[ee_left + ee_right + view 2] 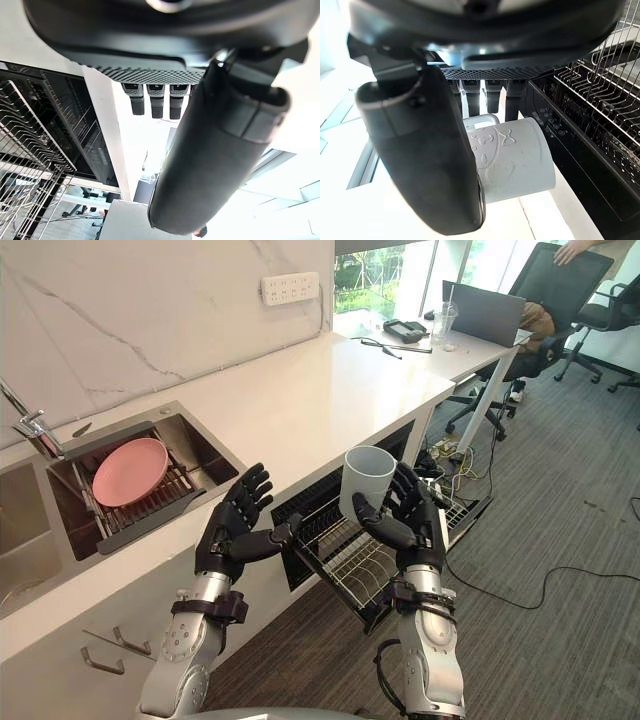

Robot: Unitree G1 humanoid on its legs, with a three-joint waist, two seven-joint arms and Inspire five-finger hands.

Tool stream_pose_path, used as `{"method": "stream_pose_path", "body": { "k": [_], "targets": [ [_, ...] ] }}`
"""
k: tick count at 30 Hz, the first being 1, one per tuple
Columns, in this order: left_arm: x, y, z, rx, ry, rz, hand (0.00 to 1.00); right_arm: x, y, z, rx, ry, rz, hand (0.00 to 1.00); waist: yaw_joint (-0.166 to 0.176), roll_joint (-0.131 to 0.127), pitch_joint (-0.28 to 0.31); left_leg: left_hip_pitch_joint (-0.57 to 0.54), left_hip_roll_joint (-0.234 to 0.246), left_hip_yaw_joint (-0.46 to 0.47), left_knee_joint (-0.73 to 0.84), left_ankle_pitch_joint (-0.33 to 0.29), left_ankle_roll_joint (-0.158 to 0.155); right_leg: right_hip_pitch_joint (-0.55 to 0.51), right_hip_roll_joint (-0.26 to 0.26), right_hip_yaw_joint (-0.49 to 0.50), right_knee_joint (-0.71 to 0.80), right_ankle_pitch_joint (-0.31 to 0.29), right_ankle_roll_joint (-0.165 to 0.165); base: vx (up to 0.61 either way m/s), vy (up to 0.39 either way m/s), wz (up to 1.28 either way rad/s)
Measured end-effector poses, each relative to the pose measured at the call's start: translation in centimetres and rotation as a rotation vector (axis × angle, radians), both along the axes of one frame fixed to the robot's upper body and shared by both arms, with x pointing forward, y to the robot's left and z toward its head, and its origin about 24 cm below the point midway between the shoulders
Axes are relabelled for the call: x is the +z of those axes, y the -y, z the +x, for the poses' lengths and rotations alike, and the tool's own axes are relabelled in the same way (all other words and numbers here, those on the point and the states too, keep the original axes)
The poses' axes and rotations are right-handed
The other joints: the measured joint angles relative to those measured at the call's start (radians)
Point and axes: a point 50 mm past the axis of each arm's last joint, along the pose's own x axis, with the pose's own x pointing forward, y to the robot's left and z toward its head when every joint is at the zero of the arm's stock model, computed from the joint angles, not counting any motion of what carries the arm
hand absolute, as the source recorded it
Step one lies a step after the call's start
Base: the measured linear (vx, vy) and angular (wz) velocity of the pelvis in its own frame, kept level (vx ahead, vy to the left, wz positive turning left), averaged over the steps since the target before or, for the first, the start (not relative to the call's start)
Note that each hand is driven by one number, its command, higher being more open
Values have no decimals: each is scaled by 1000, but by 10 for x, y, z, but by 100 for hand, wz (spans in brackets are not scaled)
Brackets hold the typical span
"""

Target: Walk over to the sink, pick up the cup, carry it to the dishwasher, place the cup inside the dishwasher, then close the dishwasher door

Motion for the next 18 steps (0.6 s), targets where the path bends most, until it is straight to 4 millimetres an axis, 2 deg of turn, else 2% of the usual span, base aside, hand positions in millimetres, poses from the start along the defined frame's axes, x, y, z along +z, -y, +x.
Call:
{"method": "stream_pose_path", "body": {
  "k": [4,8,10,13,14,18],
  "targets": [
    [-14,-1,-8,-13,-62,-10,90,0,10,-6,-45,-7,-16,30,1,8,5,0,0,-1,0,0,0,0,0,-1,-1,0,0,0,0,0],
    [-40,-5,-20,-3,-186,-25,90,-5,23,-14,-108,-35,-26,30,0,9,6,0,0,-6,-1,0,0,5,0,-7,-7,0,0,0,0,4],
    [-61,-10,-30,19,-287,-23,90,-6,30,-17,-145,-43,-31,30,0,10,6,-2,0,-9,-2,0,0,6,0,-10,-9,0,0,0,0,3],
    [-78,-16,-41,43,-378,-18,90,-7,35,-20,-167,-51,-34,30,1,10,6,-5,0,-12,-3,0,0,6,0,-15,-11,0,0,-2,-6,5],
    [-90,-21,-48,64,-438,-16,90,-9,38,-23,-179,-62,-37,30,5,10,6,-7,0,-16,-3,0,0,6,0,-19,-12,0,0,-7,-22,6],
    [-109,-32,-61,125,-539,-22,90,-11,39,-25,-183,-73,-39,30,7,10,7,-10,0,-21,-3,0,0,8,-1,-26,-14,0,0,-10,-21,5]
  ]
}}
